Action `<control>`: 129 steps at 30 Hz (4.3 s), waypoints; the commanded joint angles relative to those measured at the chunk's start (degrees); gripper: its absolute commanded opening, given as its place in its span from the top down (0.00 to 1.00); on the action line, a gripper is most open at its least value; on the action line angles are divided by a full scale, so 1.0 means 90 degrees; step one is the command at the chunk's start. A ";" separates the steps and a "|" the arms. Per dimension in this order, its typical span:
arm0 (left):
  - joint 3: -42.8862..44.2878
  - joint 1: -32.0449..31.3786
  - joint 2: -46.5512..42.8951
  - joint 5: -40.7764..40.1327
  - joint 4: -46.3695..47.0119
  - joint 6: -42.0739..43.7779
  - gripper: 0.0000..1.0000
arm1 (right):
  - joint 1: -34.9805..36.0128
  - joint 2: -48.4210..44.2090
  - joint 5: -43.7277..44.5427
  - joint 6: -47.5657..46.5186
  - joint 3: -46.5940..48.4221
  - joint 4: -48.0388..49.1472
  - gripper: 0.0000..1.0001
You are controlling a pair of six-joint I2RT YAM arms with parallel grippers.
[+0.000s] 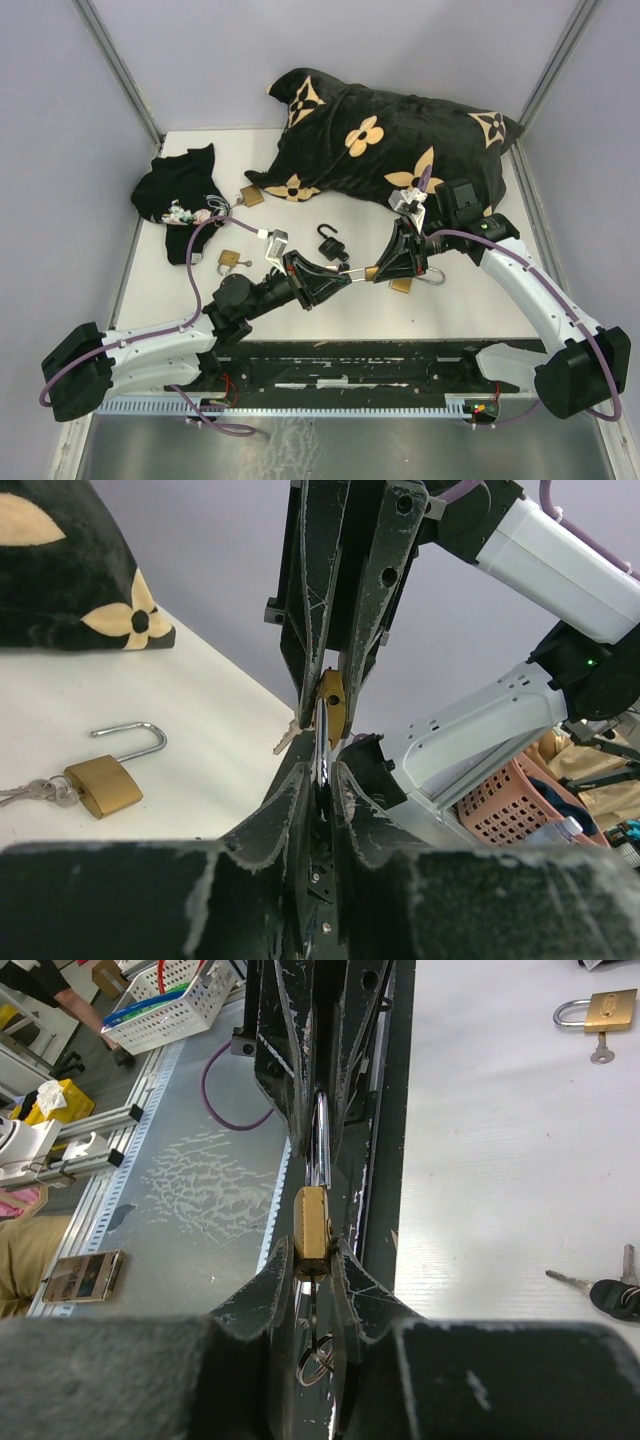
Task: Lock with the key
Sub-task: Lock the lock.
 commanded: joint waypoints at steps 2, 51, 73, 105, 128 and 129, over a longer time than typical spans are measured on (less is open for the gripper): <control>0.0184 0.0002 0.0012 0.0153 0.0270 -0.0023 0.84 | -0.0029 -0.0155 -0.0199 -0.0110 0.0130 0.0181 0.98; 0.0195 0.0003 0.0021 -0.0092 0.0380 0.0009 0.79 | -0.0028 -0.0189 -0.0053 -0.0240 0.0007 0.0172 0.98; 0.0325 -0.0133 0.0283 0.0472 0.0710 0.0528 0.97 | -0.0002 -0.0151 0.0027 -0.0237 -0.0001 0.0169 0.98; 0.0956 -0.0109 0.1171 0.1120 -0.0122 -0.0306 0.97 | 0.0020 -0.0407 -0.0220 -0.0835 0.0106 -0.0269 0.98; 0.0628 -0.0131 0.1306 0.1877 -0.0203 -0.0350 0.97 | -0.0275 -0.0391 -0.0167 -0.0406 0.0152 -0.0019 0.98; 0.0664 -0.0135 0.1419 0.1981 -0.0180 -0.0374 0.97 | -0.0275 -0.0411 -0.0121 -0.0397 0.0147 -0.0015 0.98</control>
